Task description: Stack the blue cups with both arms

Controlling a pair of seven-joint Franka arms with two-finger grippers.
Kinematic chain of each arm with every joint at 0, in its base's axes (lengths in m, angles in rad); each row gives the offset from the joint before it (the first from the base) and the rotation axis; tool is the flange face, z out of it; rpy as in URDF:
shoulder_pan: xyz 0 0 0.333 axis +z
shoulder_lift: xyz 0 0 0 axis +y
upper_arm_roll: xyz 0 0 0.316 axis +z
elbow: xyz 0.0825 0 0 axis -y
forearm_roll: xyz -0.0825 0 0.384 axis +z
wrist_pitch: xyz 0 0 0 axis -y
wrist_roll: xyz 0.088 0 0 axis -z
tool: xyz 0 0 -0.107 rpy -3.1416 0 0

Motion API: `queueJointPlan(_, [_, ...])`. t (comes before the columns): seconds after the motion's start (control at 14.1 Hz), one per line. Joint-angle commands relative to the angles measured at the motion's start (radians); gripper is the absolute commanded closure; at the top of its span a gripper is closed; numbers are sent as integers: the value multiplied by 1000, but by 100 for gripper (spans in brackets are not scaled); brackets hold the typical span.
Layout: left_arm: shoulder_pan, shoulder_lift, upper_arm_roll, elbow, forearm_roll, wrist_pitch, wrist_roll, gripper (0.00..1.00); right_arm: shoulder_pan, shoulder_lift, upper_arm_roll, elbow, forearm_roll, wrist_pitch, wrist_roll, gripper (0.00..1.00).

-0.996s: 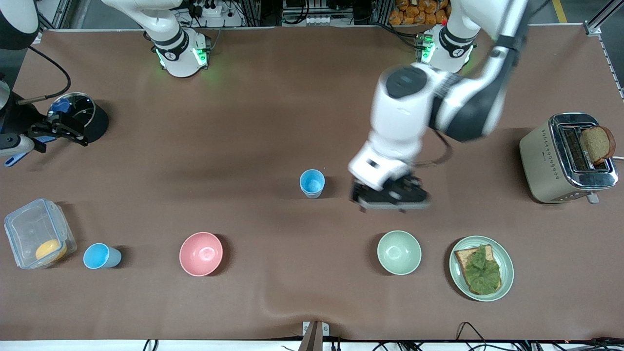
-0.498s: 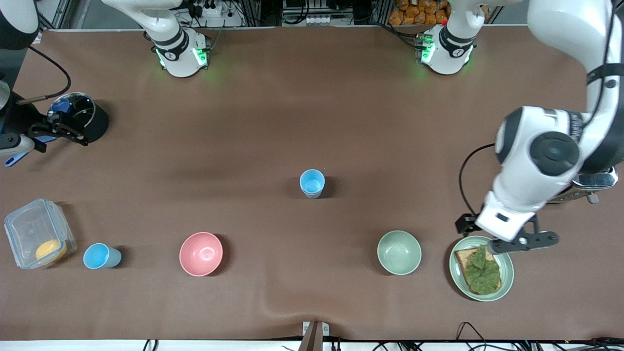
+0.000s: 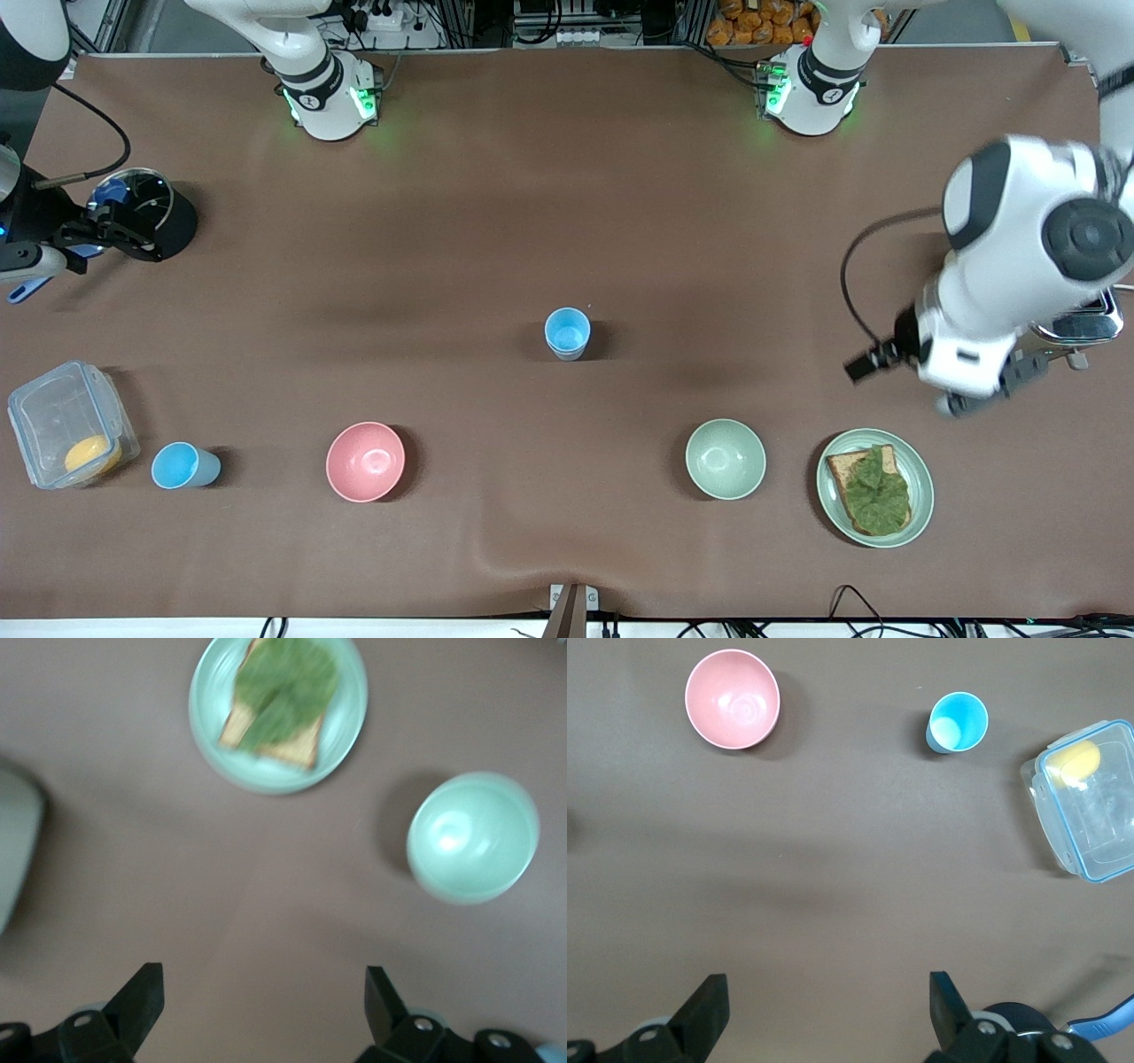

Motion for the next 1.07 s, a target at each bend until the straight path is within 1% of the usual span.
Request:
queueJointPlan(0.0, [9, -223, 4, -196, -20, -79, 93, 0, -17, 10, 13, 24, -15, -18, -12, 0])
queueJointPlan(0.14, [12, -212, 10, -87, -20, -228, 221, 0, -17, 10, 13, 24, -15, -18, -10, 0])
queueJointPlan(0.21, [14, -209, 13, -55, -17, -277, 290, 0, -17, 10, 13, 24, -15, -18, -9, 0])
queueJointPlan(0.28, [14, -210, 18, -42, -14, -293, 328, 0, -17, 10, 13, 24, -15, -18, -10, 0])
queueJointPlan(0.5, [12, -209, 18, 1, -6, -333, 352, 0, -20, 10, 13, 24, -15, -18, -10, 0])
queueJointPlan(0.71, [12, -223, 21, 13, -6, -368, 495, 0, -21, 10, 13, 24, -15, -18, -10, 0])
queueJointPlan(0.85, [8, -230, 61, 19, -5, -389, 587, 0, -21, 10, 13, 24, -15, -18, -10, 0])
queueJointPlan(1.0, [6, -255, 114, 31, -18, -402, 734, 0, -21, 10, 13, 24, -15, -18, -10, 0])
